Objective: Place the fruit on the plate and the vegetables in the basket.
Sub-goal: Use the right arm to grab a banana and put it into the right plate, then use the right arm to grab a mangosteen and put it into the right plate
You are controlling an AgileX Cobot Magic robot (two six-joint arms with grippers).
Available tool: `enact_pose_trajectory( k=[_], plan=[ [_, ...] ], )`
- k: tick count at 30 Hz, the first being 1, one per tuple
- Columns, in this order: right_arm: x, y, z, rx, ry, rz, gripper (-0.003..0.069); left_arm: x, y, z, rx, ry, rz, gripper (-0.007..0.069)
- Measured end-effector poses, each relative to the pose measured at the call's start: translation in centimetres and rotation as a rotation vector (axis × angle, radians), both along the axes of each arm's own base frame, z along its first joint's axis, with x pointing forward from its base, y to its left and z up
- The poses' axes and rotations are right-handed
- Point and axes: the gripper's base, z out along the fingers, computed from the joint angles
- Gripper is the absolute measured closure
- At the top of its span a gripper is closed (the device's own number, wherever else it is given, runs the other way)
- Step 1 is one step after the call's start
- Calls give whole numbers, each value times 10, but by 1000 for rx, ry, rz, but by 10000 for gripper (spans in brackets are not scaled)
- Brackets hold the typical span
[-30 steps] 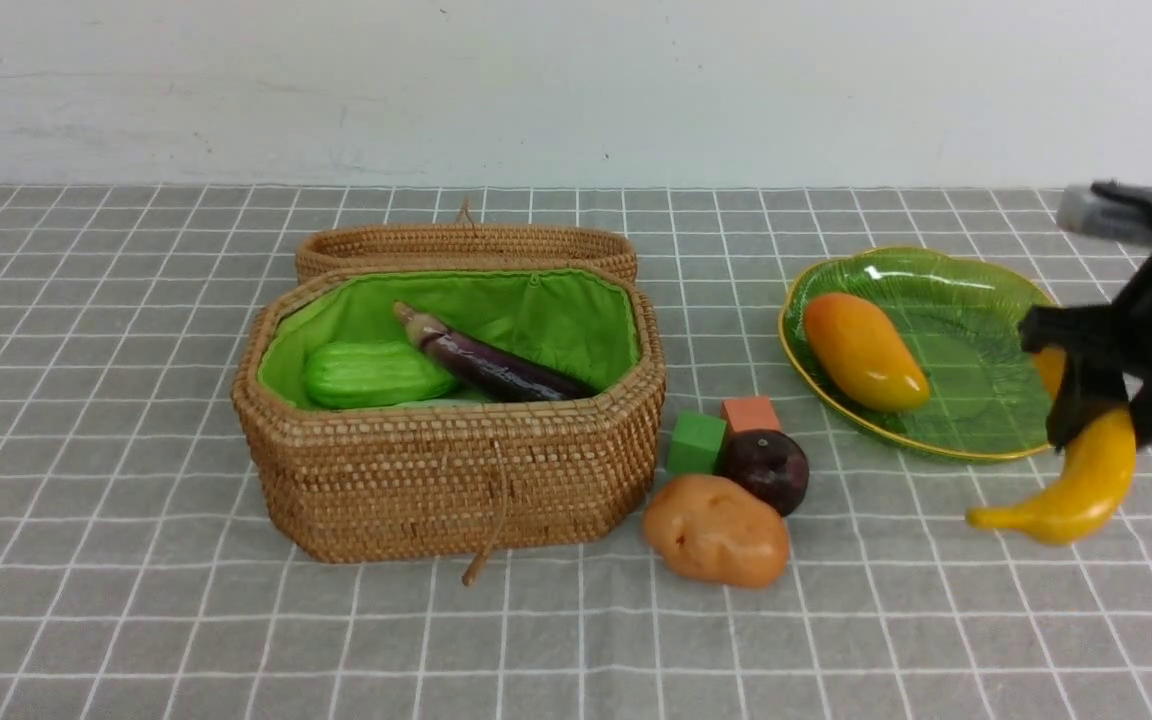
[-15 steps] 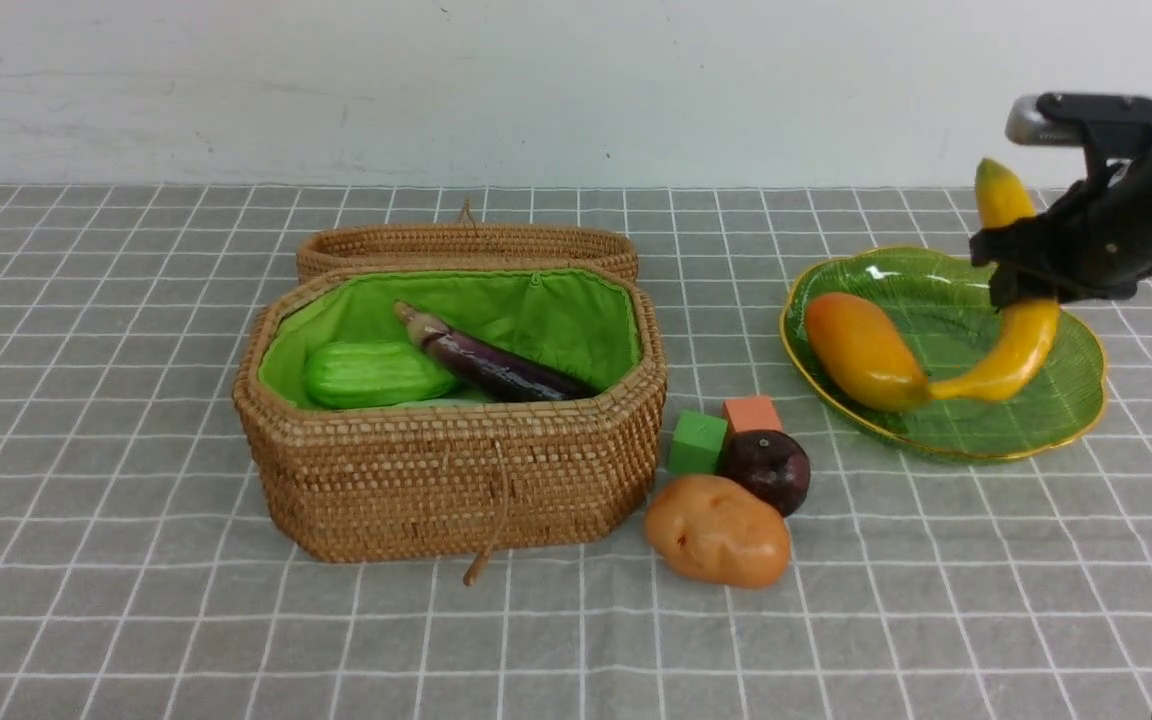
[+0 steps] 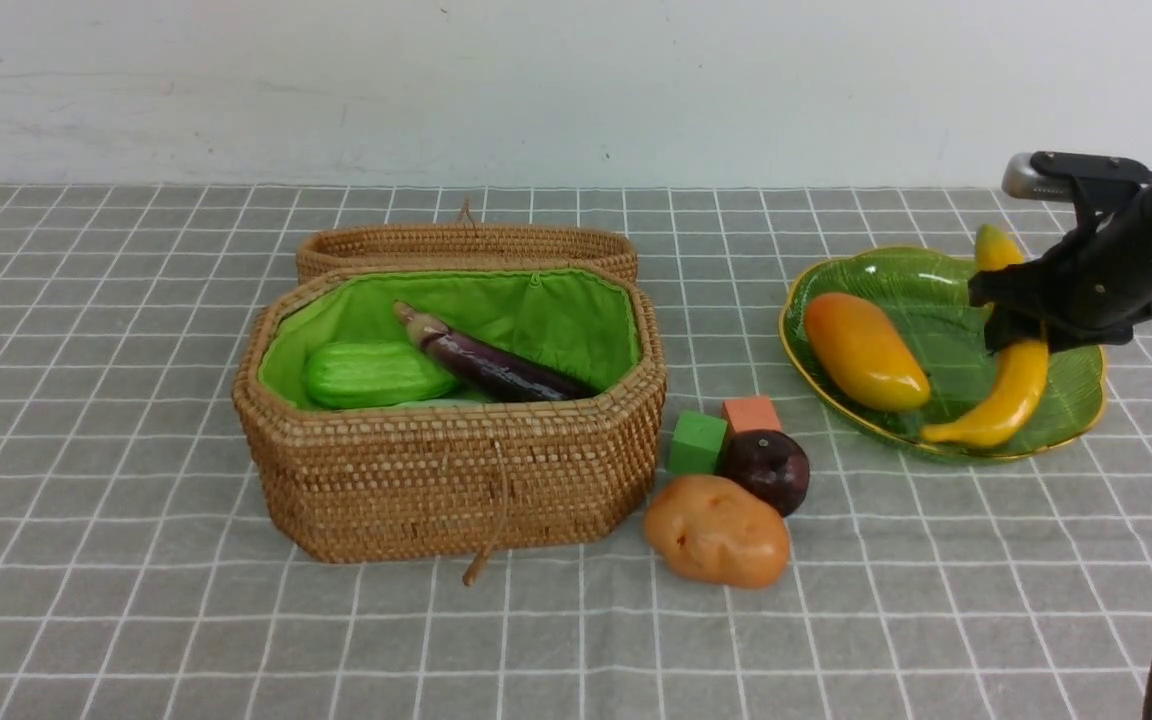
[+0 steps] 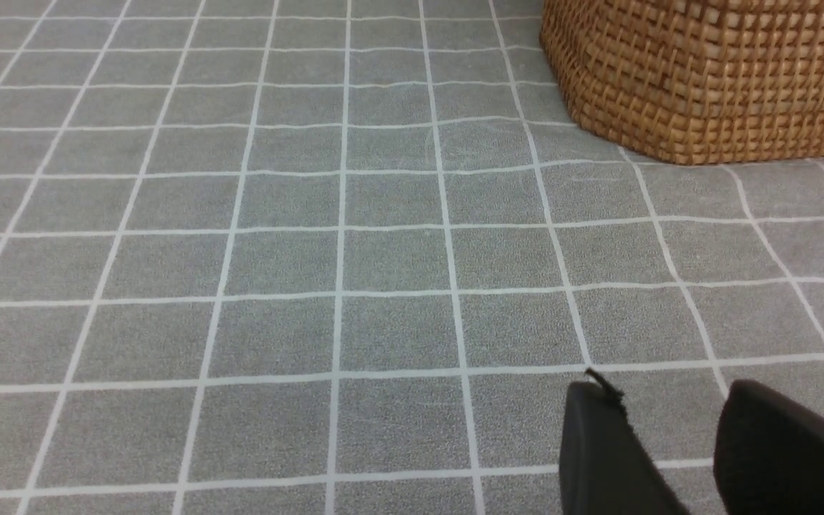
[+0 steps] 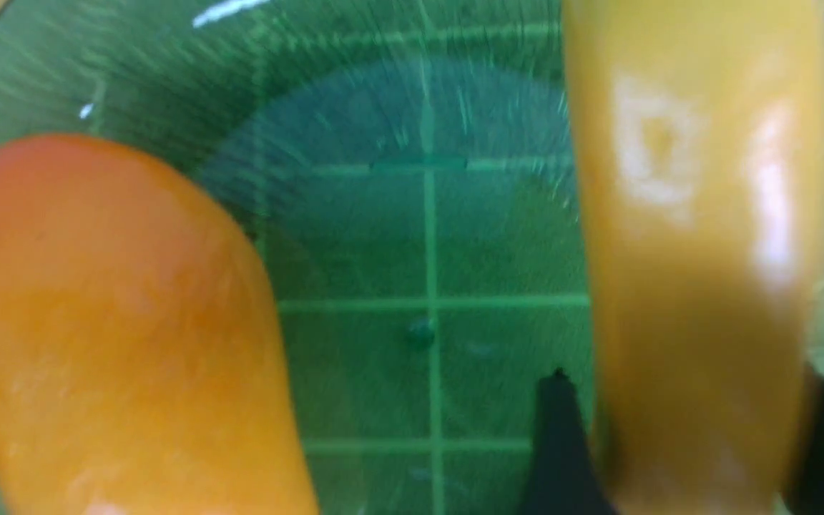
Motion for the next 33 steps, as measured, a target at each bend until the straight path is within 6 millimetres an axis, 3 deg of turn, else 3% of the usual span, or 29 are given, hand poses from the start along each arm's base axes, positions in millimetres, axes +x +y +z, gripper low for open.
enact_pose_trajectory(
  k=[5,7,10,13,14,15,16,24,33],
  plan=[
    [-14,5,33,69,-42,-23,24,0,0,0,0,0,0,386],
    [-22,8,40,94,-47,-29,1,0,0,0,0,0,0,386],
    [-50,20,49,174,-29,-18,-13,0,0,0,0,0,0,386],
    [-66,35,47,219,19,13,-4,0,0,0,0,0,0,386],
    [-76,54,40,238,94,69,4,0,0,0,0,0,0,386],
    [-77,57,39,240,110,79,6,0,0,0,0,0,0,386],
    [-85,82,34,243,174,146,11,0,0,0,0,0,0,386],
    [-98,159,30,194,155,270,25,0,0,0,0,0,0,386],
    [-86,172,-8,161,184,252,48,0,0,0,0,0,0,386]
  ],
)
